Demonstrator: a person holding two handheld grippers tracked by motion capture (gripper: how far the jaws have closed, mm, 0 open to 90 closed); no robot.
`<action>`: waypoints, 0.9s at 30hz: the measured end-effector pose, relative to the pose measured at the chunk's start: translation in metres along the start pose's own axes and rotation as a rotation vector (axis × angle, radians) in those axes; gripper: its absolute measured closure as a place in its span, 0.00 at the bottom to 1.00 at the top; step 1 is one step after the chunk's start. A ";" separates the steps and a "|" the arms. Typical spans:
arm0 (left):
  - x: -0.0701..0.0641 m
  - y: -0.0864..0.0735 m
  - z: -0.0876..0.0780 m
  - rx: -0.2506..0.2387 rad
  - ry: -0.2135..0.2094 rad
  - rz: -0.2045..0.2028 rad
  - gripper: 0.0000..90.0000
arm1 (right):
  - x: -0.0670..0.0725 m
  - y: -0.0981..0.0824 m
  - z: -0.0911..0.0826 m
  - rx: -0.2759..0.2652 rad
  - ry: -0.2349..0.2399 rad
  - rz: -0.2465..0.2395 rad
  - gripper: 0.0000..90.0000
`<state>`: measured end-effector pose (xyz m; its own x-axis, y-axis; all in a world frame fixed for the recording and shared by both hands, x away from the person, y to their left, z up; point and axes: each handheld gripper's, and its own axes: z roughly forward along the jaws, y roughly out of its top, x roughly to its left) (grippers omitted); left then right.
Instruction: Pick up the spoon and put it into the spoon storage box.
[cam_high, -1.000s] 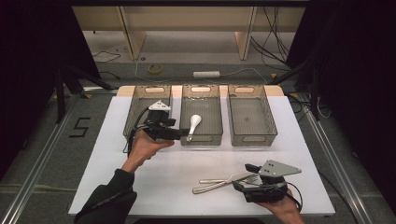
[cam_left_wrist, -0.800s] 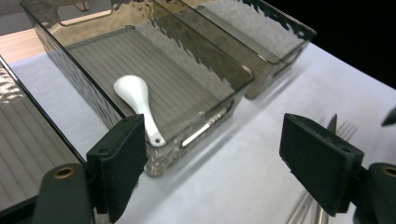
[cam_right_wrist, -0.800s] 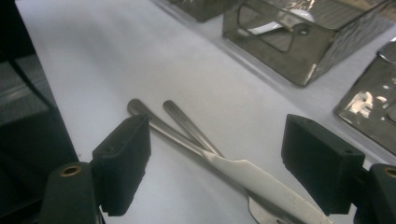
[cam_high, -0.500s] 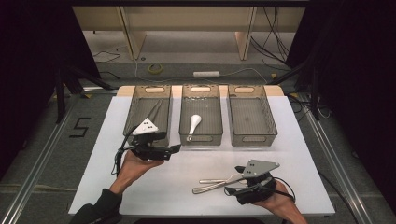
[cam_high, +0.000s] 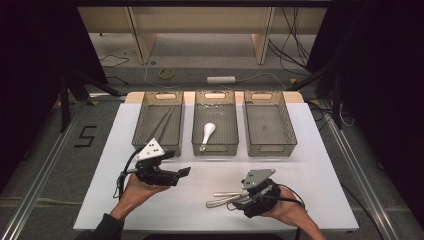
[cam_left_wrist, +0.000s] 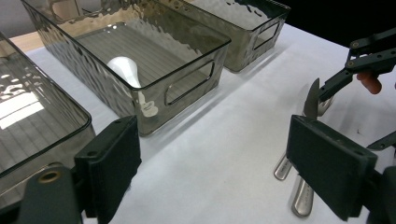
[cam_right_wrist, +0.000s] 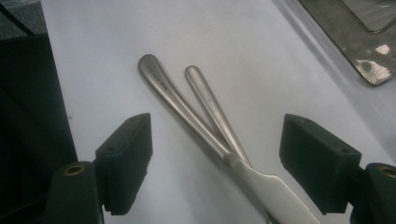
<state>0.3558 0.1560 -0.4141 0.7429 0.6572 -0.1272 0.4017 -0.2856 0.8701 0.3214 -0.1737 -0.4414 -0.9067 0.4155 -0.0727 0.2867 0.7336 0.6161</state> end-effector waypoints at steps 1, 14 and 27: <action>-0.001 -0.001 -0.001 -0.004 -0.004 -0.002 0.19 | 0.000 0.001 0.001 0.006 0.003 -0.007 0.30; -0.008 -0.009 -0.011 -0.028 -0.001 0.006 0.18 | 0.000 0.008 0.012 0.095 0.012 -0.065 0.32; -0.007 -0.013 -0.015 -0.049 0.007 -0.018 0.18 | 0.000 0.018 0.023 0.172 0.040 -0.121 0.36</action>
<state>0.3374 0.1659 -0.4170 0.7315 0.6673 -0.1401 0.3886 -0.2392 0.8898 0.3335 -0.1478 -0.4489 -0.9482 0.3000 -0.1044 0.2210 0.8592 0.4615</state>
